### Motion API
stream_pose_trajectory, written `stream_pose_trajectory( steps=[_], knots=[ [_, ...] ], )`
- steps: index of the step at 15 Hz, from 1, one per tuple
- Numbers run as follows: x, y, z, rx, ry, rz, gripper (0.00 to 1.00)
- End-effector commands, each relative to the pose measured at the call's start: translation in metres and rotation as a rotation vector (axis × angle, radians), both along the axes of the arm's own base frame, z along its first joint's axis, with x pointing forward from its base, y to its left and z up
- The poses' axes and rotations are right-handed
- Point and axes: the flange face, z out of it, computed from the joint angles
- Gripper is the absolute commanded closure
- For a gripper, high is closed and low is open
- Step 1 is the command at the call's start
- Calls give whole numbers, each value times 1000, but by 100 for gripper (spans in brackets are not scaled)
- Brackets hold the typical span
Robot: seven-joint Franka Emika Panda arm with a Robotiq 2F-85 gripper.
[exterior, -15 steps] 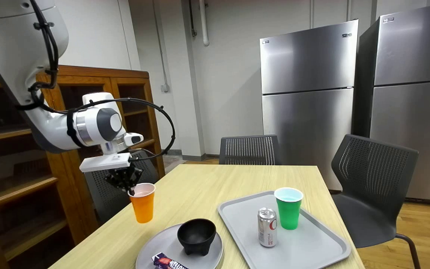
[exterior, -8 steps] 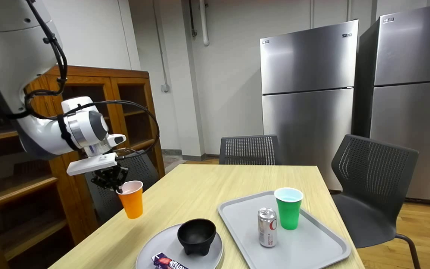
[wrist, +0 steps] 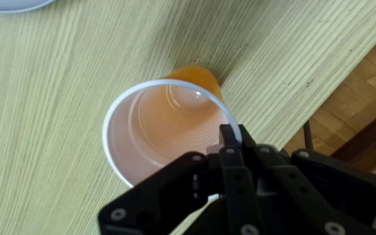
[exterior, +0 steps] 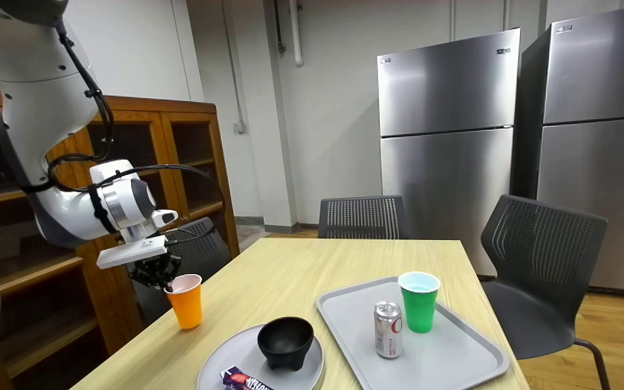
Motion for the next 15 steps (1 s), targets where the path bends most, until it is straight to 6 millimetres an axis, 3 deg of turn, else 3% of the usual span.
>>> stream_pose_trajectory(
  steps=[1, 5, 6, 7, 12, 15],
  knots=[
    [9, 11, -13, -35, -11, -1, 99],
    [13, 14, -20, -45, -5, -3, 99],
    [13, 15, -19, -44, -4, -1, 70],
    [14, 14, -17, -46, -2, -3, 69],
    [12, 11, -4, -47, 5, -2, 33],
    [10, 7, 15, -52, 7, -11, 11]
  ],
)
